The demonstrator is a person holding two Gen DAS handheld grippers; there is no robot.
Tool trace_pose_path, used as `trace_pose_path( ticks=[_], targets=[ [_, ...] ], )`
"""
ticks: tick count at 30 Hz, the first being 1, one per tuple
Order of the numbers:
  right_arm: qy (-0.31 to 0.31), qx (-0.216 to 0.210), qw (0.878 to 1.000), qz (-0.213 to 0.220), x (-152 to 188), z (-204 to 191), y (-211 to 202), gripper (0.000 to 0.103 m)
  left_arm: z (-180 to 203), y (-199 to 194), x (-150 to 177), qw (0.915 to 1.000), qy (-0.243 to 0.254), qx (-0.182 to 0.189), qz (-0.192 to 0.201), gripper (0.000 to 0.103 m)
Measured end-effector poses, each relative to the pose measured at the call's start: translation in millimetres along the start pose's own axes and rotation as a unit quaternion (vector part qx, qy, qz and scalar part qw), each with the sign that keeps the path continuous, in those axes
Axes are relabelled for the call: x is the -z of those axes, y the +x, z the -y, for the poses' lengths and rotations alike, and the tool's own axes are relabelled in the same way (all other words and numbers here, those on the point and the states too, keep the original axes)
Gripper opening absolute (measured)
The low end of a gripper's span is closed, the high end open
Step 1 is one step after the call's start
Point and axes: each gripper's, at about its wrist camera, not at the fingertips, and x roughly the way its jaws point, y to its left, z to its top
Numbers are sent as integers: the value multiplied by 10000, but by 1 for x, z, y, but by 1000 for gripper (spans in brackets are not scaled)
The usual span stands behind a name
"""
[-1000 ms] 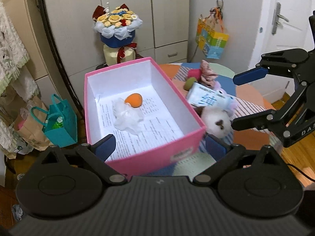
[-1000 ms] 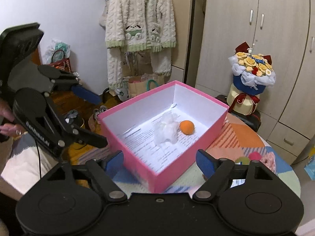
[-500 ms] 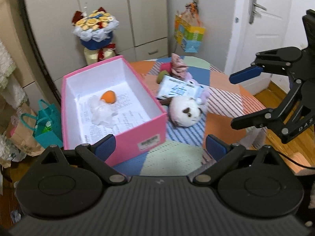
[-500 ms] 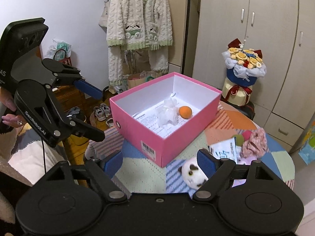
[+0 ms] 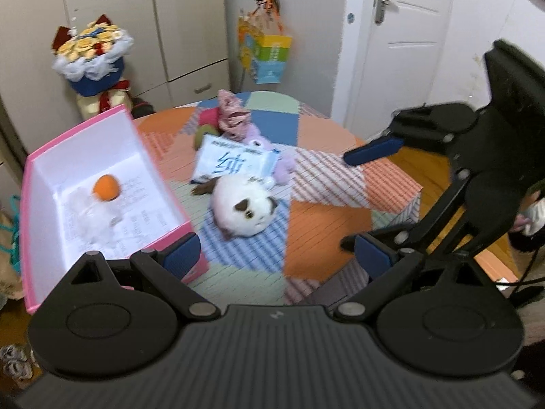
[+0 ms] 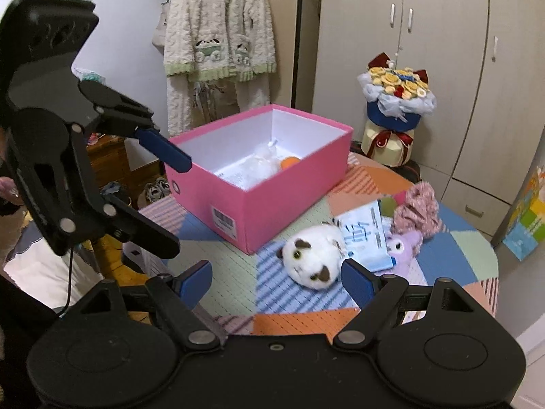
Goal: Organize soft objects
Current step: 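Move the left gripper back toward the white plush dog, then grasp the white plush dog by its body with the left gripper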
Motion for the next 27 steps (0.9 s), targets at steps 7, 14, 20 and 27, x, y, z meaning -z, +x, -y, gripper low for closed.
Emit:
trace_pose_path(
  ticks=[7,14,20,27],
  targets=[
    [-139,83,9995,283,30,14,34,86,-2,41,-6,9987,-479,179,58,92],
    [271,-30,9981,549,43,31,71,86,-1,76,-10,9968,-794,-27,121,85],
    [903,-132,9939,618,53,46,97,86,11,101,-16,9969,-547,-545,148,80],
    [1533,-299,9852,705,60,57,121,86,13,131,-21,9914,-472,-1216,33,70]
  ],
)
